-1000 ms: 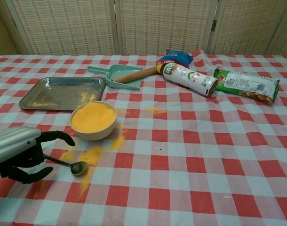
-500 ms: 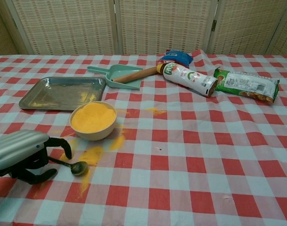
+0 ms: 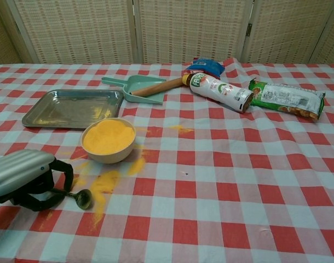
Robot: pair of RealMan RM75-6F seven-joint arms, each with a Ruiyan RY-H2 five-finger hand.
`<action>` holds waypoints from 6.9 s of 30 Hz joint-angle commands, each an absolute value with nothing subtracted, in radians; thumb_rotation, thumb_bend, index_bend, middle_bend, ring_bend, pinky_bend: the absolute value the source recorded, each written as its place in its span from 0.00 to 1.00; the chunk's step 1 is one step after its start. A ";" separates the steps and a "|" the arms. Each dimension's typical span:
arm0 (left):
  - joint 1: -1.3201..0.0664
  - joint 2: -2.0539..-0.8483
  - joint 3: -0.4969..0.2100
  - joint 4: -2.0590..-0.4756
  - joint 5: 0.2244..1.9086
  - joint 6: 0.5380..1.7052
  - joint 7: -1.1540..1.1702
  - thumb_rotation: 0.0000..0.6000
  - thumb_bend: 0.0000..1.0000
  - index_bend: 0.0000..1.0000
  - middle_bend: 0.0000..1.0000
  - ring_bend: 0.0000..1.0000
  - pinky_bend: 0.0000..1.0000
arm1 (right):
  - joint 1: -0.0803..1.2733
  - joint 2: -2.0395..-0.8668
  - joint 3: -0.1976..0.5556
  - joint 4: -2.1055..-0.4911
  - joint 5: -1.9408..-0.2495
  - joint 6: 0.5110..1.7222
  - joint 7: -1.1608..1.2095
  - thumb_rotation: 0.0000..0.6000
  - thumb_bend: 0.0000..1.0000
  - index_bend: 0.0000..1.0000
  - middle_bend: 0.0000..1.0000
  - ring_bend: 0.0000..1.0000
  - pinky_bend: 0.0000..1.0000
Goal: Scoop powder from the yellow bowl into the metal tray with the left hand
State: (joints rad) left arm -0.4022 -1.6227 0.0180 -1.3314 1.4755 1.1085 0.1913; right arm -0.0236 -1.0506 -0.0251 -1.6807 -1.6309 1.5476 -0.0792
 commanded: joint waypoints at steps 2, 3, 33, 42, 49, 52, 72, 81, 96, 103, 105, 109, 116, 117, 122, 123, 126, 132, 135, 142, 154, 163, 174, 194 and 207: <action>-0.391 -1.617 0.014 -1.341 1.492 1.153 0.174 1.00 0.45 0.68 1.00 1.00 1.00 | -0.024 -1.051 -0.025 -1.681 -1.631 1.548 -0.079 1.00 0.04 0.00 0.00 0.00 0.00; -0.384 -1.612 0.012 -1.349 1.504 1.179 0.168 1.00 0.46 0.70 1.00 1.00 1.00 | -0.023 -1.050 -0.025 -1.681 -1.630 1.547 -0.078 1.00 0.04 0.00 0.00 0.00 0.00; -0.580 -2.059 -0.188 -0.700 1.688 1.573 0.641 1.00 0.70 0.87 1.00 1.00 1.00 | -0.016 -1.037 -0.020 -1.679 -1.613 1.532 -0.049 1.00 0.04 0.00 0.00 0.00 0.00; -0.606 -2.166 -0.125 -0.491 1.702 1.555 0.666 1.00 0.70 0.87 1.00 1.00 1.00 | -0.020 -1.028 -0.019 -1.678 -1.617 1.545 -0.029 1.00 0.04 0.00 0.00 0.00 0.00; -0.614 -2.197 -0.104 -0.406 1.690 1.541 0.652 1.00 0.70 0.87 1.00 1.00 1.00 | -0.019 -1.021 -0.027 -1.680 -1.631 1.542 -0.010 1.00 0.04 0.00 0.00 0.00 0.00; -0.614 -2.205 -0.093 -0.383 1.687 1.538 0.643 1.00 0.70 0.87 1.00 1.00 1.00 | -0.017 -1.018 -0.029 -1.680 -1.633 1.537 -0.003 1.00 0.04 0.00 0.00 0.00 0.00; -0.605 -2.211 -0.056 -0.344 1.660 1.548 0.595 1.00 0.61 0.40 1.00 1.00 1.00 | -0.015 -1.023 -0.025 -1.682 -1.626 1.536 -0.017 1.00 0.04 0.00 0.00 0.00 0.00; -0.592 -2.185 -0.051 -0.389 1.648 1.560 0.588 1.00 0.60 0.37 1.00 1.00 1.00 | -0.015 -1.026 -0.026 -1.682 -1.624 1.533 -0.024 1.00 0.04 0.00 0.00 0.00 0.00; -0.554 -1.644 -0.166 -1.403 1.452 1.358 0.505 1.00 0.51 0.39 1.00 1.00 1.00 | -0.011 -1.028 -0.030 -1.684 -1.628 1.523 -0.030 1.00 0.04 0.00 0.00 0.00 0.00; -0.601 -1.414 -0.234 -1.752 1.133 1.048 0.467 1.00 0.49 0.23 1.00 1.00 1.00 | -0.015 -1.024 -0.032 -1.683 -1.633 1.532 -0.024 1.00 0.04 0.00 0.00 0.00 0.00; -0.632 -1.348 -0.257 -1.815 1.021 0.949 0.442 1.00 0.48 0.14 1.00 1.00 1.00 | -0.014 -1.023 -0.032 -1.682 -1.634 1.532 -0.021 1.00 0.04 0.00 0.00 0.00 0.00; -0.704 -1.235 -0.291 -1.869 0.833 0.750 0.353 1.00 0.45 0.08 1.00 1.00 1.00 | -0.015 -1.020 -0.032 -1.681 -1.635 1.536 -0.016 1.00 0.04 0.00 0.00 0.00 0.00; -0.781 -1.224 -0.272 -1.792 0.788 0.721 0.333 1.00 0.46 0.23 1.00 1.00 1.00 | -0.019 -1.020 -0.030 -1.681 -1.631 1.543 -0.017 1.00 0.04 0.00 0.00 0.00 0.00; -0.786 -1.226 -0.267 -1.783 0.788 0.726 0.334 1.00 0.46 0.26 1.00 1.00 1.00 | -0.018 -1.020 -0.029 -1.681 -1.629 1.540 -0.018 1.00 0.04 0.00 0.00 0.00 0.00; -0.813 -1.235 -0.249 -1.739 0.766 0.744 0.330 1.00 0.46 0.35 1.00 1.00 1.00 | -0.013 -1.023 -0.026 -1.682 -1.619 1.528 -0.024 1.00 0.04 0.00 0.00 0.00 0.00; -0.822 -1.234 -0.244 -1.729 0.752 0.744 0.332 1.00 0.46 0.35 1.00 1.00 1.00 | -0.013 -1.024 -0.026 -1.682 -1.618 1.527 -0.026 1.00 0.04 0.00 0.00 0.00 0.00; -0.842 -1.235 -0.231 -1.703 0.722 0.748 0.344 1.00 0.46 0.35 1.00 1.00 1.00 | -0.012 -1.025 -0.025 -1.683 -1.615 1.525 -0.029 1.00 0.04 0.00 0.00 0.00 0.00; -0.882 -1.227 -0.187 -1.684 0.652 0.741 0.373 1.00 0.46 0.38 1.00 1.00 1.00 | -0.011 -1.026 -0.023 -1.683 -1.610 1.522 -0.030 1.00 0.04 0.00 0.00 0.00 0.00; -0.894 -1.224 -0.173 -1.685 0.632 0.739 0.375 1.00 0.46 0.40 1.00 1.00 1.00 | -0.010 -1.026 -0.023 -1.683 -1.610 1.520 -0.031 1.00 0.04 0.00 0.00 0.00 0.00; -0.910 -1.229 -0.156 -1.677 0.608 0.752 0.357 1.00 0.46 0.44 1.00 1.00 1.00 | -0.011 -1.026 -0.024 -1.683 -1.611 1.522 -0.033 1.00 0.04 0.00 0.00 0.00 0.00; -0.932 -1.241 -0.125 -1.653 0.601 0.755 0.345 1.00 0.46 0.47 1.00 1.00 1.00 | -0.011 -1.027 -0.023 -1.683 -1.609 1.523 -0.035 1.00 0.04 0.00 0.00 0.00 0.00; -0.938 -1.259 -0.114 -1.646 0.609 0.775 0.340 1.00 0.46 0.48 1.00 1.00 1.00 | -0.011 -1.027 -0.022 -1.684 -1.607 1.521 -0.036 1.00 0.04 0.00 0.00 0.00 0.00; -0.956 -1.291 -0.108 -1.634 0.604 0.794 0.350 1.00 0.46 0.50 1.00 1.00 1.00 | -0.011 -1.025 -0.021 -1.683 -1.605 1.523 -0.033 1.00 0.04 0.00 0.00 0.00 0.00; -0.956 -1.295 -0.100 -1.618 0.596 0.796 0.337 1.00 0.46 0.60 1.00 1.00 1.00 | -0.011 -1.026 -0.021 -1.684 -1.603 1.521 -0.038 1.00 0.04 0.00 0.00 0.00 0.00; -0.909 -1.310 -0.129 -1.634 0.672 0.888 0.284 1.00 0.57 0.86 1.00 1.00 1.00 | -0.011 -1.026 -0.021 -1.684 -1.604 1.521 -0.036 1.00 0.04 0.00 0.00 0.00 0.00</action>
